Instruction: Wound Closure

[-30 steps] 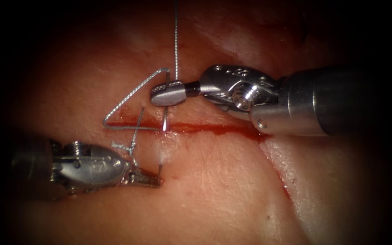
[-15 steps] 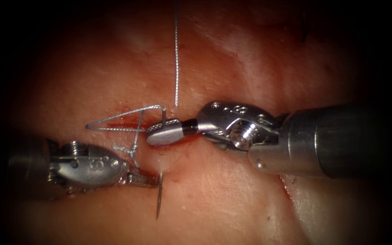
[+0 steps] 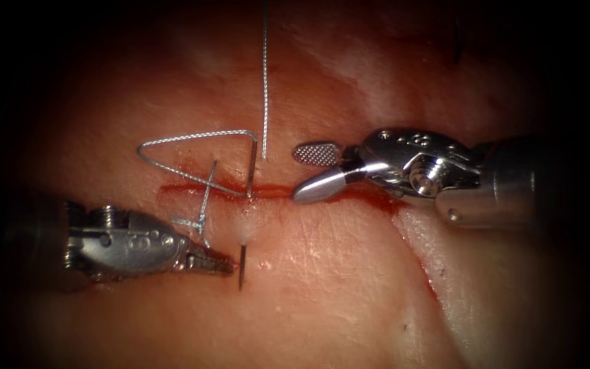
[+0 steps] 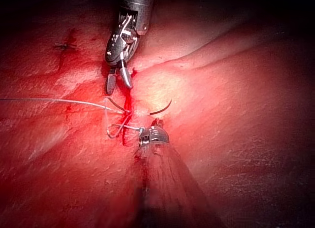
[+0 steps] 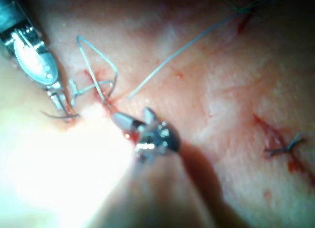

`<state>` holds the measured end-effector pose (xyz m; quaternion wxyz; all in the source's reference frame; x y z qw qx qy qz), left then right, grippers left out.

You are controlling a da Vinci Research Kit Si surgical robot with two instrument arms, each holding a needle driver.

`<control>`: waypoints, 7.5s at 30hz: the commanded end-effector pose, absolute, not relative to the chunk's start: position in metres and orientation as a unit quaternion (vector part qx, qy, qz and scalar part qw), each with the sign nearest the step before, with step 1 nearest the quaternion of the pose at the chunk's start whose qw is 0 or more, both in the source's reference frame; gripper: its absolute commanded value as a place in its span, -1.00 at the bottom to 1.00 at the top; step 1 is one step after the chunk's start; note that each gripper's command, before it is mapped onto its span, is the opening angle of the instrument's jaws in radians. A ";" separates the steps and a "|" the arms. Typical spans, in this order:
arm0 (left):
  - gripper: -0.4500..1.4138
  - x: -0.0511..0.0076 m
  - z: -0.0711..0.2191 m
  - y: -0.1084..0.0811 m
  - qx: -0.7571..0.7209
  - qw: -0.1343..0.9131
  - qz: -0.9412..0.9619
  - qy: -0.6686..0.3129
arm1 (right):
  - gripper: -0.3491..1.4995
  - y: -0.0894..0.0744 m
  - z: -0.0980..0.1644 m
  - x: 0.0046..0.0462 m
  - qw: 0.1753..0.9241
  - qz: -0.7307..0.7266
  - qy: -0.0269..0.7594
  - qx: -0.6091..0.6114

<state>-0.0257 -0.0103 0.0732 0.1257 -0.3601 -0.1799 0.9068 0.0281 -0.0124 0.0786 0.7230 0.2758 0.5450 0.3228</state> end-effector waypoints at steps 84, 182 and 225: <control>-1.00 -0.0297 0.057 -0.004 -0.504 0.215 0.811 -0.204 | 0.44 -0.015 0.073 0.0269 0.761 0.286 0.525 0.252; -1.00 -0.0268 0.057 -0.003 -0.566 0.172 0.802 -0.082 | -1.00 -0.023 0.061 0.0339 0.747 0.240 0.575 0.233; -1.00 -0.0200 0.056 0.000 -0.566 0.203 0.798 -0.042 | -1.00 -0.021 0.073 0.0356 0.777 0.238 0.556 0.173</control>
